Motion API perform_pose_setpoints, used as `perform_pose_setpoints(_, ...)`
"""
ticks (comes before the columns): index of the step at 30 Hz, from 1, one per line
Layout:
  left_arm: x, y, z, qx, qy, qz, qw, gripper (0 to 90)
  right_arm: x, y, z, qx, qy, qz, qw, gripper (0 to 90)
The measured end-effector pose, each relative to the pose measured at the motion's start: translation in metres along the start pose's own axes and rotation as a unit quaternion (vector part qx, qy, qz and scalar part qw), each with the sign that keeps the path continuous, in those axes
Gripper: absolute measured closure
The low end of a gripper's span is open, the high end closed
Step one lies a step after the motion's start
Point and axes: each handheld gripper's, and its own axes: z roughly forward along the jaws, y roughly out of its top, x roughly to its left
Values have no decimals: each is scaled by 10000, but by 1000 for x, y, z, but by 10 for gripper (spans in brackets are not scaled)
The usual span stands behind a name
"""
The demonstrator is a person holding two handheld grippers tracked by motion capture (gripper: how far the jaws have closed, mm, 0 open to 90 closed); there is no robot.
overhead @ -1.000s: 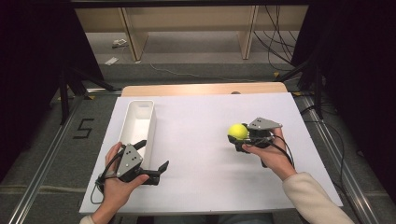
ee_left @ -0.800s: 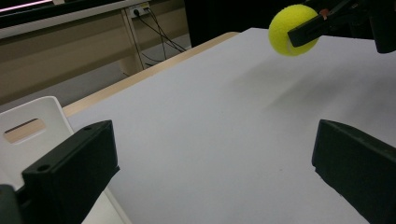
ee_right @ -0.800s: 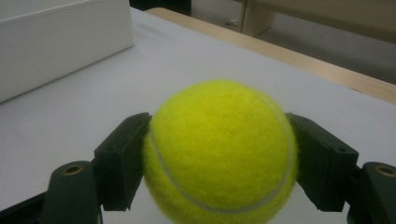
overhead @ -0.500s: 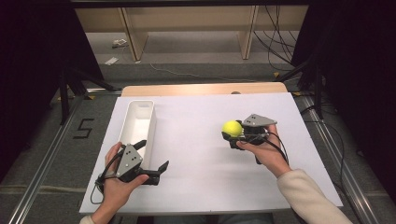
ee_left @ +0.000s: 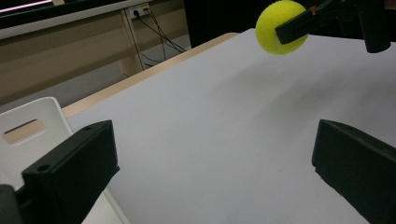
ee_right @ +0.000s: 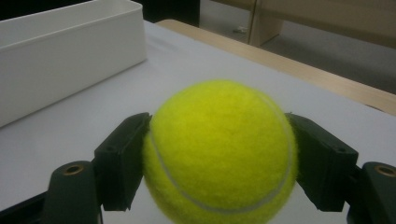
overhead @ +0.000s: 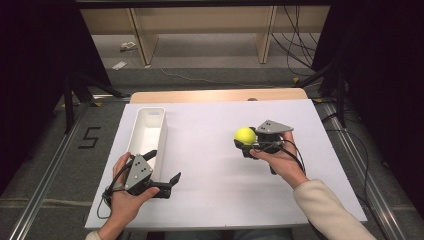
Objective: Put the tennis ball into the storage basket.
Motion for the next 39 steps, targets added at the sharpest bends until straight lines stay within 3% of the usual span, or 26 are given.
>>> perform_pose_setpoints(39,0,0,0,6,-9,11,10000,0,9,9,9,-56,126,-21,9999,267)
